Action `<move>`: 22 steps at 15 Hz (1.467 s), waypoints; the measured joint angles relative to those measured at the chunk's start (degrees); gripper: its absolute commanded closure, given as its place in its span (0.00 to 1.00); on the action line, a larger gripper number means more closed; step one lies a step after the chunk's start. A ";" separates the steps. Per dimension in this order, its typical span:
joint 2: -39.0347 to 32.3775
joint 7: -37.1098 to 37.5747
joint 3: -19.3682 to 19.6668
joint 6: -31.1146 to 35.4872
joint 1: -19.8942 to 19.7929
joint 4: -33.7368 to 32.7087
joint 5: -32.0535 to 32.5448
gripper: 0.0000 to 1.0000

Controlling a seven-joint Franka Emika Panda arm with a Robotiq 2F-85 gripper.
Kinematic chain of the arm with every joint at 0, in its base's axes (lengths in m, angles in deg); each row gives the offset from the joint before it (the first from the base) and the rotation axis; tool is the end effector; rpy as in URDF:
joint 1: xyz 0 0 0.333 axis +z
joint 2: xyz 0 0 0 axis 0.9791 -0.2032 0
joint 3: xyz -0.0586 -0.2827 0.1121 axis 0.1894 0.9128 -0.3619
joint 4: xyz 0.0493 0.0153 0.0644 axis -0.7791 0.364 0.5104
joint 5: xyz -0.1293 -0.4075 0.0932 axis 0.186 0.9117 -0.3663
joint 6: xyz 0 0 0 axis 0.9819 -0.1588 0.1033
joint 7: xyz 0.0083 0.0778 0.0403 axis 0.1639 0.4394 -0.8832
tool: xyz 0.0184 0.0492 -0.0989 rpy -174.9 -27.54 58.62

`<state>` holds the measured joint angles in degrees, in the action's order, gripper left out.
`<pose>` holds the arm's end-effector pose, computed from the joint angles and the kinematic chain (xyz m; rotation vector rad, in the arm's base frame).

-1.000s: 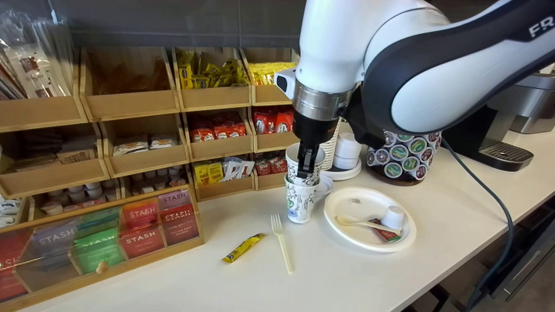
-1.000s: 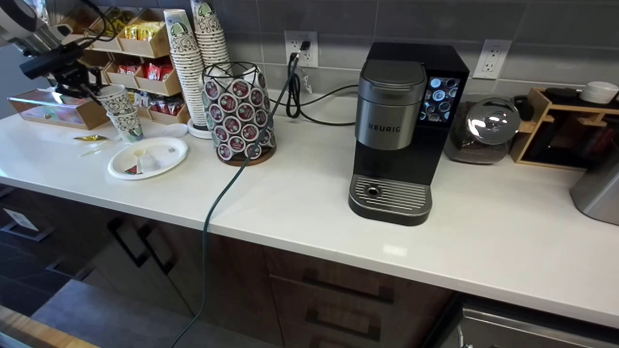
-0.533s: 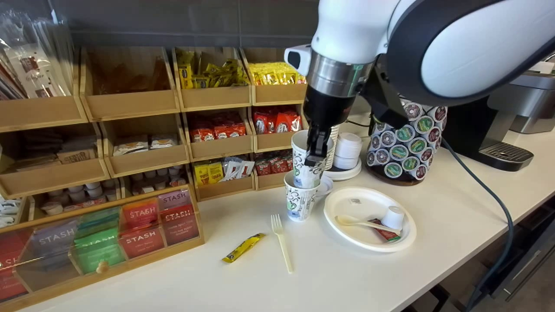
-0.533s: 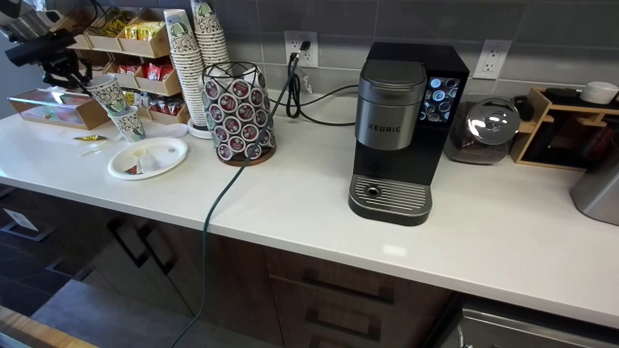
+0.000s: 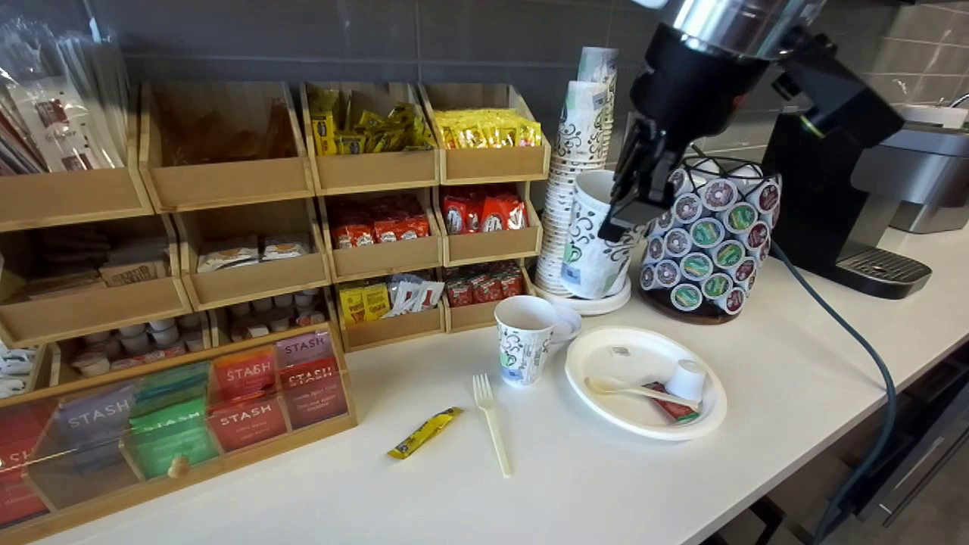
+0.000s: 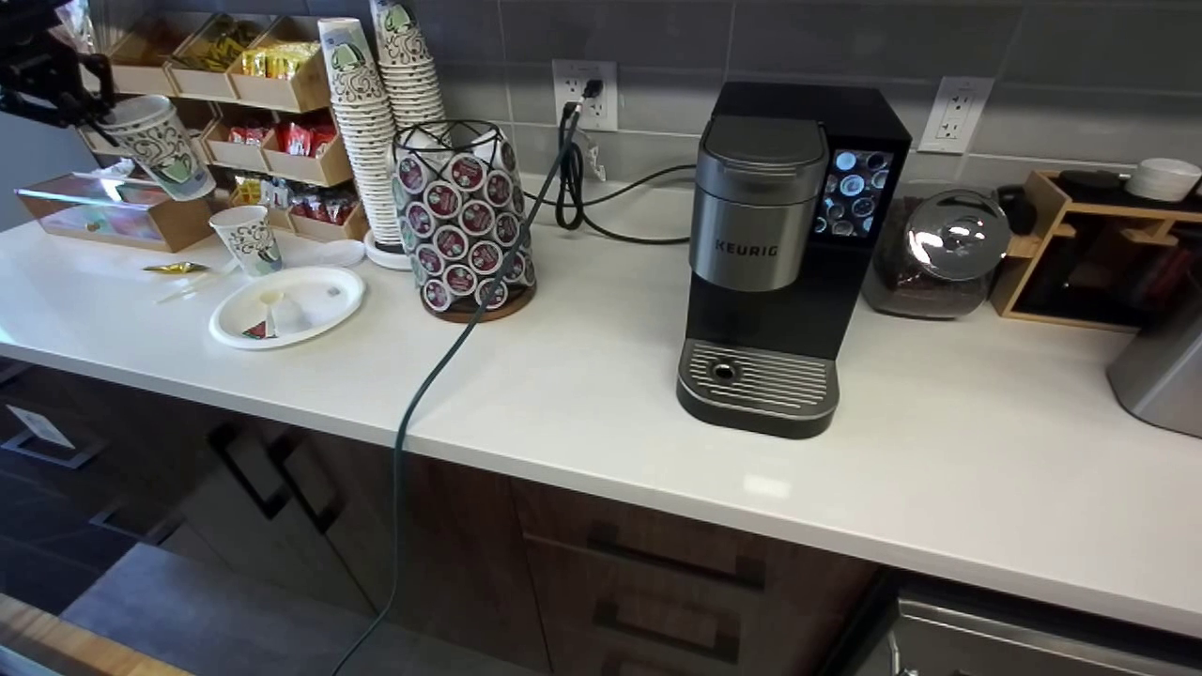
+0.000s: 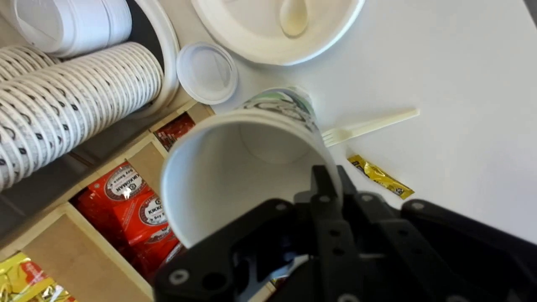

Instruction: Remove two cups from the stack of three near the plate and place the stacked two cups on the plate

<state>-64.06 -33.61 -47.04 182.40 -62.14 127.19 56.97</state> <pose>0.5038 0.2914 0.4057 2.5997 1.3014 0.5199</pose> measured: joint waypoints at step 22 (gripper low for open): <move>-16.93 12.87 6.21 0.31 -5.71 -4.78 3.33 0.99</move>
<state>-80.99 -20.74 -40.83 182.71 -67.84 122.41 60.30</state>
